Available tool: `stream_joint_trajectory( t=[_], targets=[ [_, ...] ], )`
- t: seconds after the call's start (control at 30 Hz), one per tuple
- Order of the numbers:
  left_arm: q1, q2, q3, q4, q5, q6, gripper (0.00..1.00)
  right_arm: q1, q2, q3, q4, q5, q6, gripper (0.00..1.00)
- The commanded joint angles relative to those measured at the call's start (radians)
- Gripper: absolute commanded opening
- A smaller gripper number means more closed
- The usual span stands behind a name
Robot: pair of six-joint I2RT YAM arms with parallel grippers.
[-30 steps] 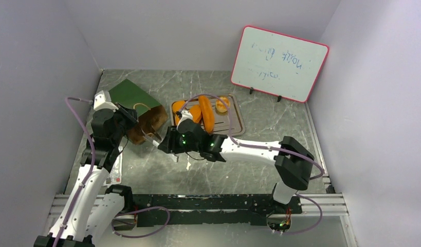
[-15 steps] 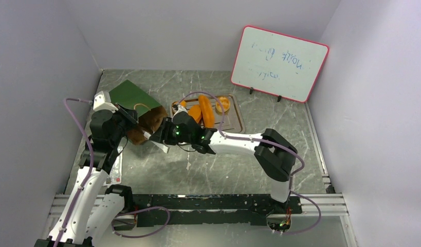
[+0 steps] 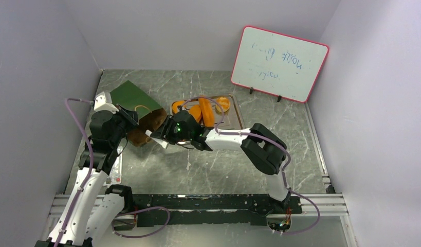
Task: Take the fake bread out of the paper bag
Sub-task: Take out the fake bread from the paper bag.
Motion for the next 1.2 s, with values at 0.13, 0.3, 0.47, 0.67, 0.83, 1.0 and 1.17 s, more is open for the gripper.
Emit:
stream_joint_trajectory(
  t=[0.13, 0.3, 0.47, 0.67, 0.83, 1.0, 1.17],
  targets=[
    [0.008, -0.026, 0.044, -0.011, 0.050, 0.022, 0.07, -0.029, 0.077, 0.047, 0.166, -0.061, 0.173, 0.41],
    [0.008, -0.035, 0.039, -0.010, 0.053, 0.021, 0.07, -0.032, 0.134, 0.083, 0.185, -0.084, 0.240, 0.41],
    [0.009, -0.043, 0.034, -0.011, 0.056, 0.026, 0.07, -0.033, 0.163, 0.099, 0.197, -0.088, 0.293, 0.42],
    [0.008, -0.047, 0.024, -0.006, 0.060, 0.032, 0.07, -0.035, 0.196, 0.120, 0.203, -0.090, 0.341, 0.42],
    [0.008, -0.043, 0.028, -0.004, 0.072, 0.046, 0.07, -0.035, 0.229, 0.156, 0.202, -0.104, 0.360, 0.42],
    [0.008, -0.038, 0.035, -0.004, 0.086, 0.059, 0.07, -0.036, 0.274, 0.190, 0.210, -0.121, 0.385, 0.42],
    [0.008, -0.037, 0.034, -0.003, 0.095, 0.068, 0.07, -0.036, 0.304, 0.216, 0.220, -0.134, 0.394, 0.42]
  ],
)
